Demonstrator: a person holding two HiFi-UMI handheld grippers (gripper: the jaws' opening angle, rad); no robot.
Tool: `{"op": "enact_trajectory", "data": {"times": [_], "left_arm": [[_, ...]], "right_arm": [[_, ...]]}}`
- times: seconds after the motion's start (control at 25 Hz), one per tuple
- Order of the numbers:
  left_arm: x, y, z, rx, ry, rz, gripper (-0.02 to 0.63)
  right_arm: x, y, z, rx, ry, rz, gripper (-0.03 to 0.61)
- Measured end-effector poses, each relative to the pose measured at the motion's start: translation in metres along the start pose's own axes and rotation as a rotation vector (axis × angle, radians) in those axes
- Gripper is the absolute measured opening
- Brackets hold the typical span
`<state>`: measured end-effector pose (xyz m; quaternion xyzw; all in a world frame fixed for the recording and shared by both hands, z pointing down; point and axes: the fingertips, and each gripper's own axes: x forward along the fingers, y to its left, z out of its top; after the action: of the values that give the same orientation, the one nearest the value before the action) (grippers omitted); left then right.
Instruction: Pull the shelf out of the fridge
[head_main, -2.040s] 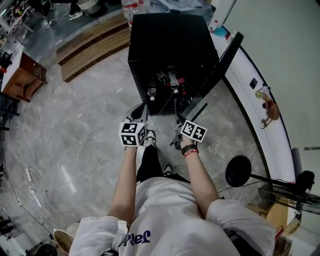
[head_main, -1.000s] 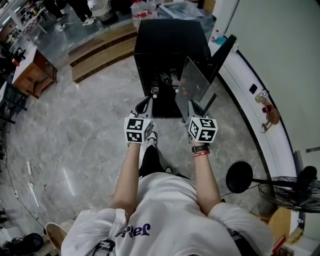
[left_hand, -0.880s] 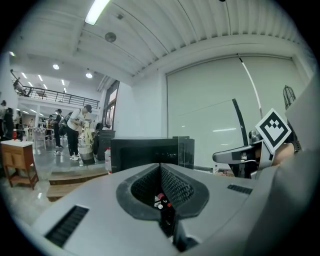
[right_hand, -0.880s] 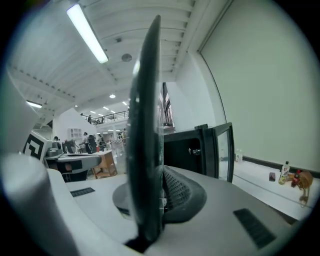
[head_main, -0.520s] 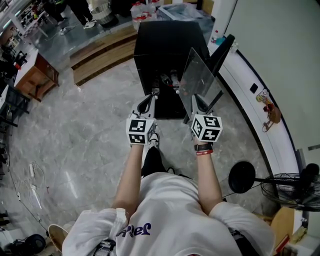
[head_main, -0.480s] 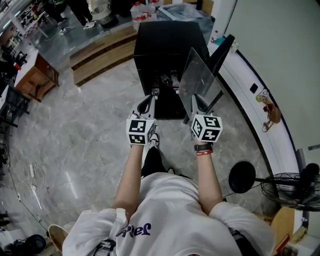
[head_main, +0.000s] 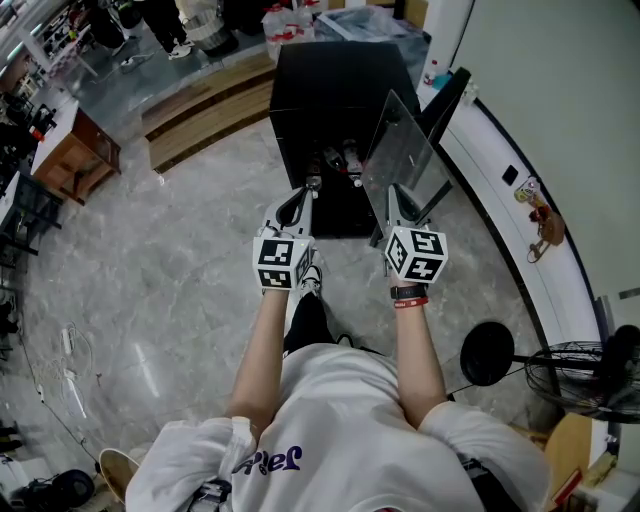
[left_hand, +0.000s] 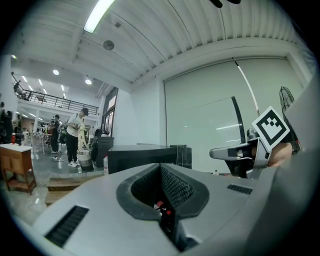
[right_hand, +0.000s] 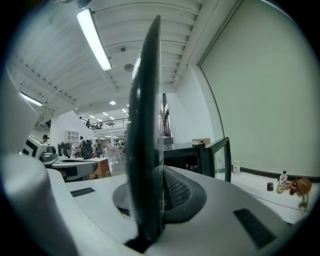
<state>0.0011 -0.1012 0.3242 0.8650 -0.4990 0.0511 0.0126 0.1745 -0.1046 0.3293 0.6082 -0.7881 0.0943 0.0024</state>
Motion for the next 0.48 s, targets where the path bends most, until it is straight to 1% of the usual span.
{"op": "enact_trajectory", "data": {"times": [0.48], "left_arm": [[-0.0006, -0.0057, 0.0016, 0.002, -0.002, -0.002, 0.02]], "right_arm": [[-0.0035, -0.0012, 0.0057, -0.012, -0.018, 0.0, 0.025]]}}
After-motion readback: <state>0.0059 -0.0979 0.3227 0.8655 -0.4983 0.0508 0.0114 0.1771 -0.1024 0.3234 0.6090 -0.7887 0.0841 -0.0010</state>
